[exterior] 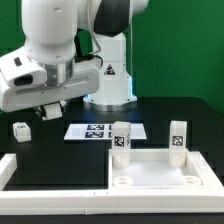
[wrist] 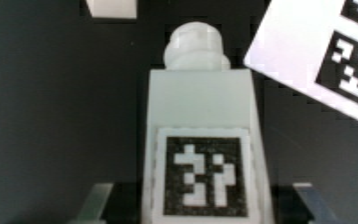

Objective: Assemble square table

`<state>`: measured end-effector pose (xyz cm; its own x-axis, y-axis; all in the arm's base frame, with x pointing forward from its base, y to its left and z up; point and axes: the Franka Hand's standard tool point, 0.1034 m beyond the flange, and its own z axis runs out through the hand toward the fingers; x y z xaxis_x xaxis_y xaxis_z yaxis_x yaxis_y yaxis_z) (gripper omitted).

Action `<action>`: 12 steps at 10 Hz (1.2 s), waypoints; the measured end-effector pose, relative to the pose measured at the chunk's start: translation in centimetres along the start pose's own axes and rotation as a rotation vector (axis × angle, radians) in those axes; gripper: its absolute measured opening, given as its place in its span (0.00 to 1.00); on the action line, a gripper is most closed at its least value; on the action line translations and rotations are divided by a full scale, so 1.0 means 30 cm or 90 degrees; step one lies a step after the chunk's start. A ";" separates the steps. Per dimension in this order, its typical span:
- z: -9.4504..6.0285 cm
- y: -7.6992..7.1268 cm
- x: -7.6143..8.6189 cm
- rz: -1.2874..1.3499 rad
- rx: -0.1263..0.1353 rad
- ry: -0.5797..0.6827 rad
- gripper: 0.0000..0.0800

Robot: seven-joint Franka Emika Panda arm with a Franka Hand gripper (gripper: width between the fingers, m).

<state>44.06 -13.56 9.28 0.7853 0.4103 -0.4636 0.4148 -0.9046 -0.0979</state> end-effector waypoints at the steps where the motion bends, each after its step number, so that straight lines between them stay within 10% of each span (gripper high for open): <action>1: -0.086 -0.007 0.054 0.008 -0.003 0.048 0.36; 5: -0.395 -0.043 0.255 0.082 -0.051 0.248 0.36; 9: -0.363 -0.005 0.236 0.070 -0.098 0.384 0.36; 10: -0.353 -0.033 0.266 0.100 -0.118 0.443 0.36; 12: -0.447 -0.149 0.411 0.155 -0.103 0.523 0.36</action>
Offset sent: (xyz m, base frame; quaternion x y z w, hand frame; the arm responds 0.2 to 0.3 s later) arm 0.1000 0.0574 0.0493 -0.0091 0.2009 0.1100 0.9734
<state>58.05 -2.91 15.80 0.9175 0.2171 0.3334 0.2031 -0.9762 0.0766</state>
